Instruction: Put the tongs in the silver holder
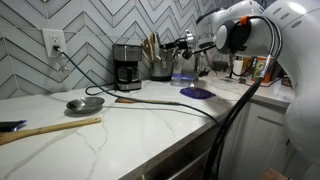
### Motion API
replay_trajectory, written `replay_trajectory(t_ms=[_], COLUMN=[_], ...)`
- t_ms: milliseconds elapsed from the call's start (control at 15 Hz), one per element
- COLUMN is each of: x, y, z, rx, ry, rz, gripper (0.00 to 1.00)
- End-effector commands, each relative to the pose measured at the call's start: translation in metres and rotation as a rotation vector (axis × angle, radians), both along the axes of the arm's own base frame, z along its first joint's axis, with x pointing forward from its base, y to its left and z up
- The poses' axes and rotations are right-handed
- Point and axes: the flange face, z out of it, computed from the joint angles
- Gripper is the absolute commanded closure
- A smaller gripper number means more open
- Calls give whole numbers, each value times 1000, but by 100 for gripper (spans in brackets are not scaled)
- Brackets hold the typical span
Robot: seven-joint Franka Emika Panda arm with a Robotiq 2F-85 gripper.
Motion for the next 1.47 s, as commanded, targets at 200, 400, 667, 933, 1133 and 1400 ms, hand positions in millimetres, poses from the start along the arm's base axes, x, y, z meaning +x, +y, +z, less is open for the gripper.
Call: replay_trajectory(t_ms=[200, 400, 667, 933, 1133, 1400], x=[5, 6, 6, 7, 8, 10], y=[-12, -17, -21, -19, -13, -1], z=[-15, -23, -32, -33, -24, -3], rx=[30, 43, 51, 36, 8, -47], ry=[17, 39, 61, 76, 69, 86], rz=[2, -12, -25, -28, -22, -18], gripper=[99, 99, 99, 71, 51, 20])
